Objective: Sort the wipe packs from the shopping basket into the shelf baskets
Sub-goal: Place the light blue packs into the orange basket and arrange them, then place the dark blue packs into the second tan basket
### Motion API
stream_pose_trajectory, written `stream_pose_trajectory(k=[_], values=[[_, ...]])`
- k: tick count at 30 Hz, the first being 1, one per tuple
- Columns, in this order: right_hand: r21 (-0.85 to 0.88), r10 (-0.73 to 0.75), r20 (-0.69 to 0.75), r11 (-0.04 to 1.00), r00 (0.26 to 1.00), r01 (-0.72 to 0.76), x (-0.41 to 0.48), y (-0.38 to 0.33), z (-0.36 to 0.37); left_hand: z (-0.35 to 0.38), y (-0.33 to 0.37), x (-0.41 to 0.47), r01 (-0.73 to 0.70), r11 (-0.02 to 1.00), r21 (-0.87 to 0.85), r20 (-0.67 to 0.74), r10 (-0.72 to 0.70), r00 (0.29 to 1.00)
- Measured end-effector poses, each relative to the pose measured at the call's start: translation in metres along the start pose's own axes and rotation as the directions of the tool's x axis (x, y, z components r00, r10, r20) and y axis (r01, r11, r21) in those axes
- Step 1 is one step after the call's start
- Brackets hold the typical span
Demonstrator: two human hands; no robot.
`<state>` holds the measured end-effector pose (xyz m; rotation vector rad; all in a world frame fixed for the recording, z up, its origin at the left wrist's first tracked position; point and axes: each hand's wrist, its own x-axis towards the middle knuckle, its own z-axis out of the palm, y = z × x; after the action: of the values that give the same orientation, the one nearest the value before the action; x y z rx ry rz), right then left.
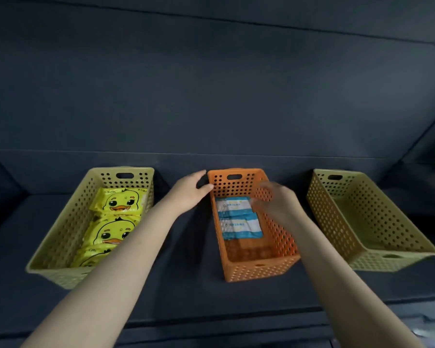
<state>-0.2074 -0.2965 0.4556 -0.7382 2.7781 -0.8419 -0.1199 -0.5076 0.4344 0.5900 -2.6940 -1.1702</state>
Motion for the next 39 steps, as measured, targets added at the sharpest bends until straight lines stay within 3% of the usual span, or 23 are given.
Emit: stream_pose_trajectory(k=[5,9,13,21,24,29,33,39], values=[[0.035,-0.020,-0.189,0.999,0.982,0.027,-0.076,-0.020,-0.030,-0.027,0.011,-0.063,-0.126,0.987,0.101,-0.118,0.137,0.983],[0.114,0.026,-0.302,0.993,0.953,0.009,-0.159,-0.028,-0.030,-0.028,0.010,-0.137,-0.192,0.981,-0.002,-0.141,0.189,0.972],[0.182,0.111,-0.304,0.982,0.946,-0.057,-0.244,-0.012,-0.007,-0.004,-0.006,-0.208,-0.202,0.975,-0.090,-0.099,0.193,0.976],[0.227,0.415,-0.104,0.895,0.904,-0.385,-0.392,0.067,0.072,0.104,-0.057,-0.338,0.038,0.975,-0.219,0.199,0.007,0.980],[0.201,0.532,0.020,0.827,0.847,-0.524,-0.433,0.110,0.094,0.155,-0.069,-0.371,0.129,0.975,-0.178,0.325,-0.065,0.944],[0.178,0.655,0.063,0.735,0.753,-0.655,-0.481,0.186,0.099,0.241,-0.071,-0.407,0.305,0.941,-0.145,0.519,-0.191,0.833],[0.129,0.689,0.172,0.693,0.704,-0.710,-0.493,0.278,0.088,0.318,-0.052,-0.417,0.421,0.903,-0.087,0.562,-0.304,0.769],[0.113,0.673,0.216,0.702,0.707,-0.703,-0.468,0.372,0.073,0.393,-0.025,-0.407,0.538,0.841,-0.064,0.547,-0.421,0.724]])
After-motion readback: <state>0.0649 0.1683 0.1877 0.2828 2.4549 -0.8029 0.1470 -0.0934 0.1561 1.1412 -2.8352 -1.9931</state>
